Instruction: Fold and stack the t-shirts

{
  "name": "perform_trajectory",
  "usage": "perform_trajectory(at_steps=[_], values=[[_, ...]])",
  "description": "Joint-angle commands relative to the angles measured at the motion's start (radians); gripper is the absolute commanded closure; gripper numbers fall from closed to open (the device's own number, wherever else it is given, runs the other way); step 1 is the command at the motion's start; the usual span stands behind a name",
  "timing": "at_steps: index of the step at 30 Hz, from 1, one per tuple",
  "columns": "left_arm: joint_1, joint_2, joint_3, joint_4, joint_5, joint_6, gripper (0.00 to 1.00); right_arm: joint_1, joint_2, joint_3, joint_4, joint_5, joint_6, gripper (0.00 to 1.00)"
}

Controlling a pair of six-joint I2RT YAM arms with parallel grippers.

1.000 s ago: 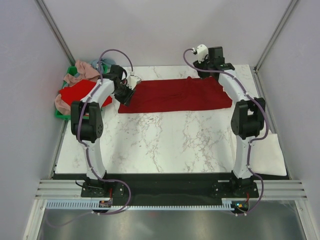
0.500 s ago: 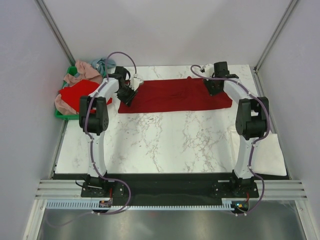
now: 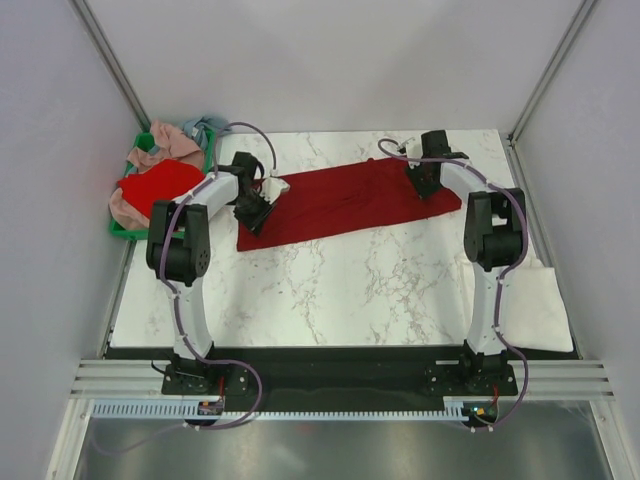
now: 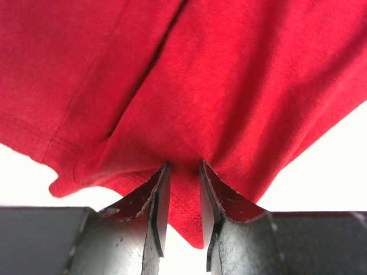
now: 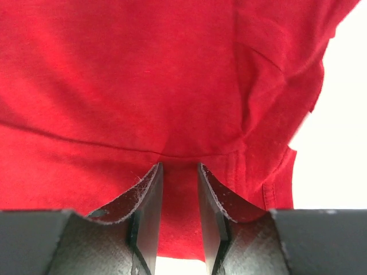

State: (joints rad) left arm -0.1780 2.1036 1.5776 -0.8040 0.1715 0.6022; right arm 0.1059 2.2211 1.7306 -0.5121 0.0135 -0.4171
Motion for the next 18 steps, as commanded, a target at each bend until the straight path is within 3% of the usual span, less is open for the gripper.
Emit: perform_trajectory(at_steps=[1,9,14,18], values=[[-0.026,-0.049,-0.142,-0.089,0.054,-0.073,0.67,0.000,0.044,0.044,-0.019,0.039,-0.008,0.62],[-0.189,-0.203,-0.338,-0.090,0.115,-0.140,0.67,0.029,0.184,0.297,-0.023,0.057,-0.023,0.61],[-0.225,-0.241,-0.315,-0.121,0.134,-0.199,0.67,0.064,0.200,0.443,-0.034,0.066,-0.015,0.58],[-0.239,-0.281,-0.245,-0.176,0.085,-0.182,0.66,0.067,0.128,0.434,-0.028,0.078,0.001,0.57]])
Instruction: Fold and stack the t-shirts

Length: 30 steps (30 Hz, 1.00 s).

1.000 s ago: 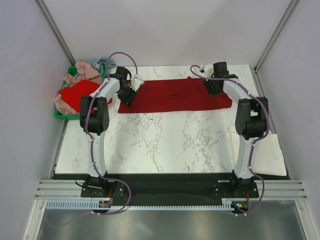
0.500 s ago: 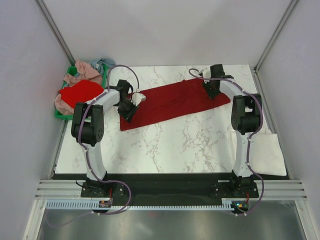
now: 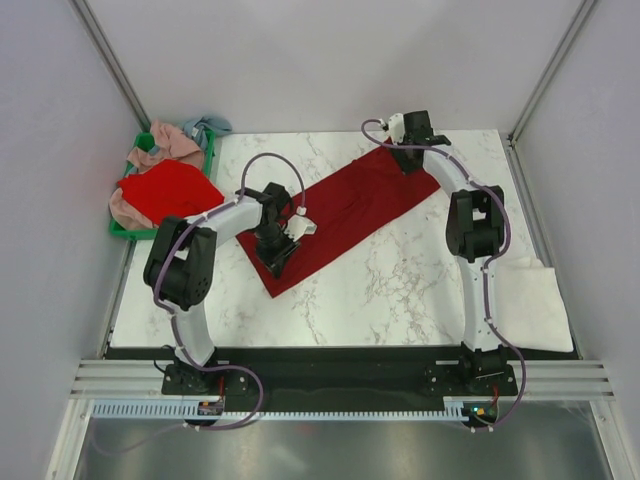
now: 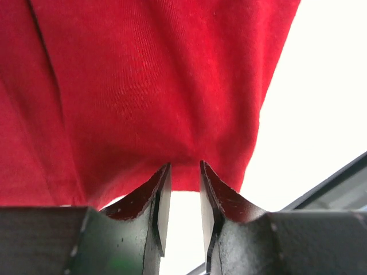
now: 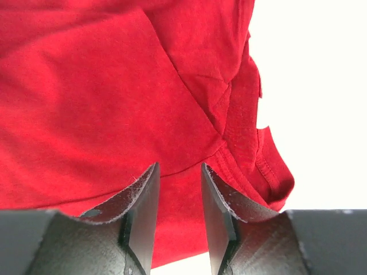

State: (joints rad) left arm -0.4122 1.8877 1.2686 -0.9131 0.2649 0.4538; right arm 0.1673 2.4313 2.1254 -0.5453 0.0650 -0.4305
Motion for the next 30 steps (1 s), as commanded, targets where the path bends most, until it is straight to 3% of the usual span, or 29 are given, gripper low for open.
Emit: perform_trajectory(at_steps=[1,7,11,16,23,30], values=[[-0.005,-0.071,0.083,-0.076,-0.018,-0.008,0.66,0.005,-0.104,0.024,0.008,0.033,0.028,0.57],[-0.005,-0.059,0.184,-0.089,-0.047,0.080,0.66,0.006,-0.281,-0.154,0.058,0.018,0.107,0.55],[-0.005,-0.006,0.167,-0.078,-0.024,0.103,0.74,0.006,-0.313,-0.223,0.025,-0.019,0.133,0.56],[-0.007,0.020,0.086,0.000,-0.039,0.118,0.81,0.003,-0.284,-0.265,0.004,-0.030,0.125,0.58],[-0.016,0.094,0.060,0.029,-0.013,0.086,0.83,-0.002,-0.195,-0.252,0.001,-0.030,0.113,0.60],[-0.138,0.152,0.045,0.029,0.010,0.069,0.83,0.000,-0.075,-0.183,-0.004,-0.017,0.067,0.60]])
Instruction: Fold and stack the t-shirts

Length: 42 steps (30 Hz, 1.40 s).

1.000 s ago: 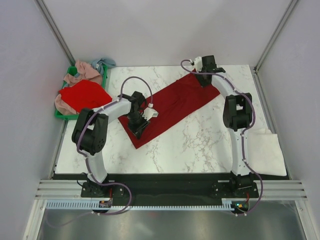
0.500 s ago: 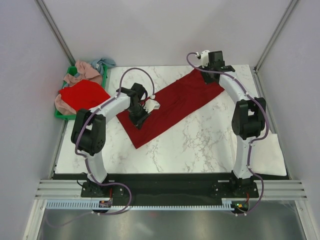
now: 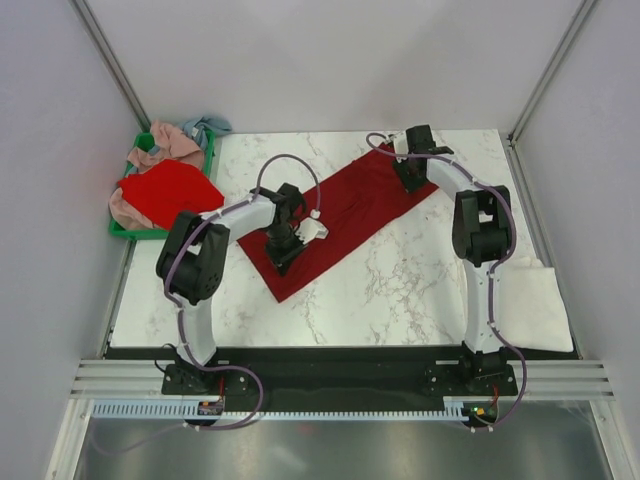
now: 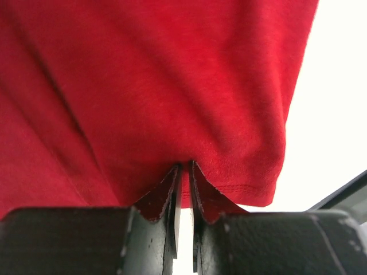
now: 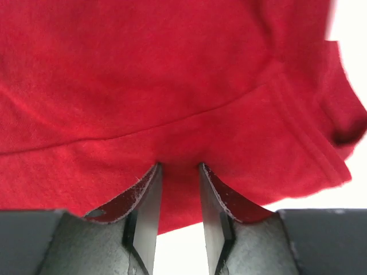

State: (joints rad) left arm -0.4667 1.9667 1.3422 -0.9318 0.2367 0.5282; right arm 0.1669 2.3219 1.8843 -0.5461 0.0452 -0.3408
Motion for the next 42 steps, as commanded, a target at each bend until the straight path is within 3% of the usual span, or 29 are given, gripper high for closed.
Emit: perform_trajectory(at_steps=[1,12,19,24,26,32,38,42], values=[[-0.102,0.086,-0.028,0.047,0.042,-0.010,0.83,0.000,0.045,0.068,-0.002,0.001,-0.029,0.60],[-0.375,0.195,0.135,-0.001,0.127,-0.074,0.83,0.039,0.155,0.188,-0.005,-0.097,0.016,0.59],[-0.509,0.258,0.291,-0.019,0.180,-0.158,0.83,0.083,0.267,0.379,0.017,-0.130,0.094,0.57],[-0.547,0.166,0.362,-0.078,0.197,-0.163,0.78,0.092,0.183,0.400,0.051,-0.100,0.160,0.55],[-0.547,0.074,0.379,-0.119,0.205,-0.145,0.76,0.091,0.134,0.375,0.054,-0.100,0.175,0.54],[-0.517,-0.168,0.319,-0.188,0.044,-0.077,0.73,0.092,-0.077,0.187,0.084,-0.123,0.218,0.53],[-0.229,-0.239,0.071,-0.092,0.056,0.012,0.75,0.120,-0.183,-0.025,0.066,-0.185,0.202,0.53],[-0.147,-0.212,-0.046,0.037,0.073,0.065,0.77,0.155,-0.240,-0.160,0.051,-0.202,0.148,0.53]])
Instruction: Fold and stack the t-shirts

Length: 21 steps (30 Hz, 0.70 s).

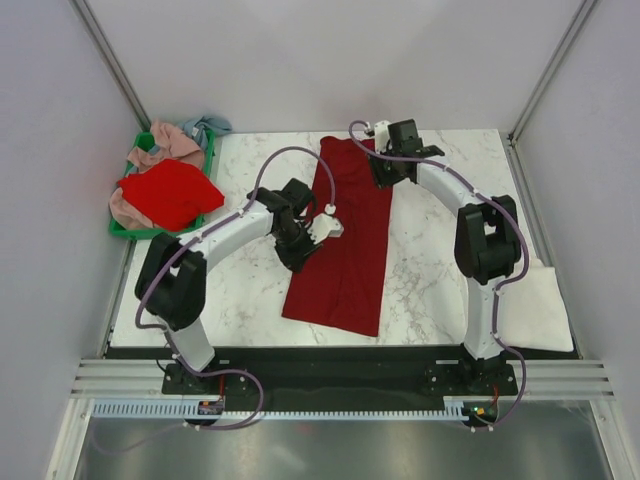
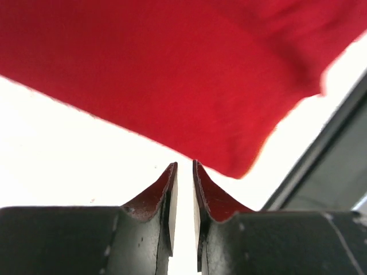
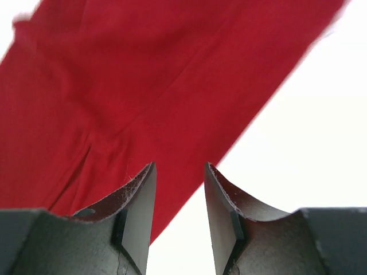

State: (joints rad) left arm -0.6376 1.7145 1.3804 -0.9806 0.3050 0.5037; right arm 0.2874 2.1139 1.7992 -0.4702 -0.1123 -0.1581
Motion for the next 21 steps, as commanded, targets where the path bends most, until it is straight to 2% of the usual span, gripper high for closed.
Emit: perform_trajectory(at_steps=[1,11,21], values=[[0.032,0.059,-0.092,0.129,0.012,0.090,0.78,0.038,-0.034,-0.077,-0.031,-0.046,-0.038,0.53],[0.050,0.230,-0.069,0.164,0.106,-0.045,0.78,0.055,0.043,-0.115,-0.039,-0.015,-0.052,0.54],[-0.005,0.270,-0.100,0.158,0.170,-0.126,0.78,0.061,0.216,0.051,-0.100,-0.004,-0.060,0.55]])
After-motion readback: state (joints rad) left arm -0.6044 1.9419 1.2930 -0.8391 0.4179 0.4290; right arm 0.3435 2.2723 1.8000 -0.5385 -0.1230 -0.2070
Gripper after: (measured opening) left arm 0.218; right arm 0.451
